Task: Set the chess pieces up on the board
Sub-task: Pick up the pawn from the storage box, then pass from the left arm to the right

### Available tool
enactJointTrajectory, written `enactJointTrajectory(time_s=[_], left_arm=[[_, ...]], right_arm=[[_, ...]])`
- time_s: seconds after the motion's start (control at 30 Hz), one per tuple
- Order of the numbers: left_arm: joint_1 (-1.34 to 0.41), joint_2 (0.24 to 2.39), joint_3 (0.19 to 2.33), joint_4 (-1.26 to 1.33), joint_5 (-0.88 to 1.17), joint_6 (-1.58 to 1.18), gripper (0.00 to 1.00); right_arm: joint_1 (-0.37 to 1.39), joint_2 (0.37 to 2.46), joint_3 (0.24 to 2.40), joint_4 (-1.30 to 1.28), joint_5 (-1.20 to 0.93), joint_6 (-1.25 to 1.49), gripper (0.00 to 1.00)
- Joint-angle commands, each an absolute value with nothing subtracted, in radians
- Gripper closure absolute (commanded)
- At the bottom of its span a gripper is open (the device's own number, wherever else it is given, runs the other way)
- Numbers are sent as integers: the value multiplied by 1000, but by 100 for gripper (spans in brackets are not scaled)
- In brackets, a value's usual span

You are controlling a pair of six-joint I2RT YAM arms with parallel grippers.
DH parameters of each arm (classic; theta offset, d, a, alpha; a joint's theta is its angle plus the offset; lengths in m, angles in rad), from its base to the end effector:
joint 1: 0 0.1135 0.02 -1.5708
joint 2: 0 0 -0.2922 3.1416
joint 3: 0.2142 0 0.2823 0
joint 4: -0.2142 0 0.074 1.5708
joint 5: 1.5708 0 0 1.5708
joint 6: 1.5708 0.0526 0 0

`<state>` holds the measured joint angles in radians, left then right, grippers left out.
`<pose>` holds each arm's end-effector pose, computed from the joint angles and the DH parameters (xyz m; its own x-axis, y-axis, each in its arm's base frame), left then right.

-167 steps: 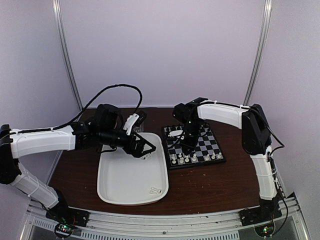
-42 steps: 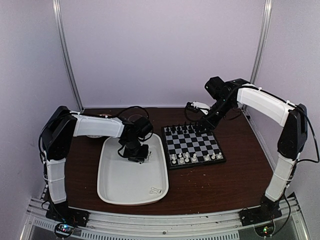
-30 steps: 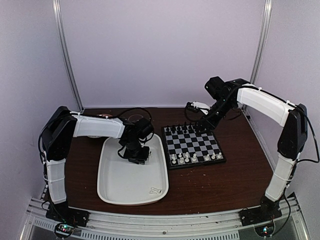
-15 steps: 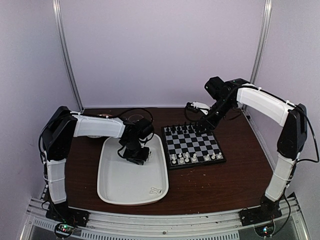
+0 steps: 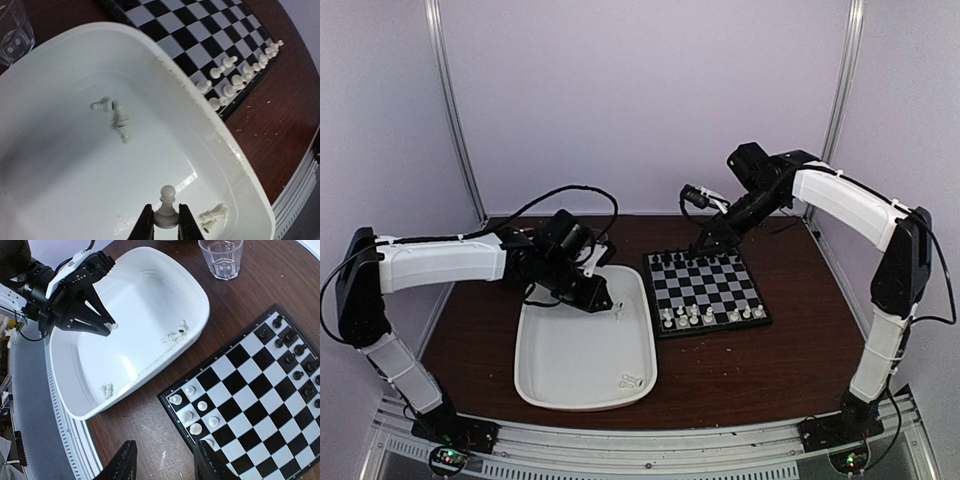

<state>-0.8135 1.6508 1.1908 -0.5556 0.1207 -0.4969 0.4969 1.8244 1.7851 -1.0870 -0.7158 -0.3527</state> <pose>0.2590 -0.2832 0.2288 -0.8779 0.2398 -0.4146 0.3942 0.8533 -0.3412 0.3529 0.2306 0.3428 -0.5349 -0.5865 -0.6082 -0.8445 0.3476 0.4074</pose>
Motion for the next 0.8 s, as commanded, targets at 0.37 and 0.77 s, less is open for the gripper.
enactJointTrajectory(time_s=[0.37, 0.77], left_arm=[[-853, 1529, 1132, -245, 482, -446, 91], [-876, 1557, 1172, -230, 485, -448, 91]], right_arm=[[648, 2004, 1900, -1089, -1038, -239, 56], [690, 2045, 1902, -1081, -1128, -198, 52]])
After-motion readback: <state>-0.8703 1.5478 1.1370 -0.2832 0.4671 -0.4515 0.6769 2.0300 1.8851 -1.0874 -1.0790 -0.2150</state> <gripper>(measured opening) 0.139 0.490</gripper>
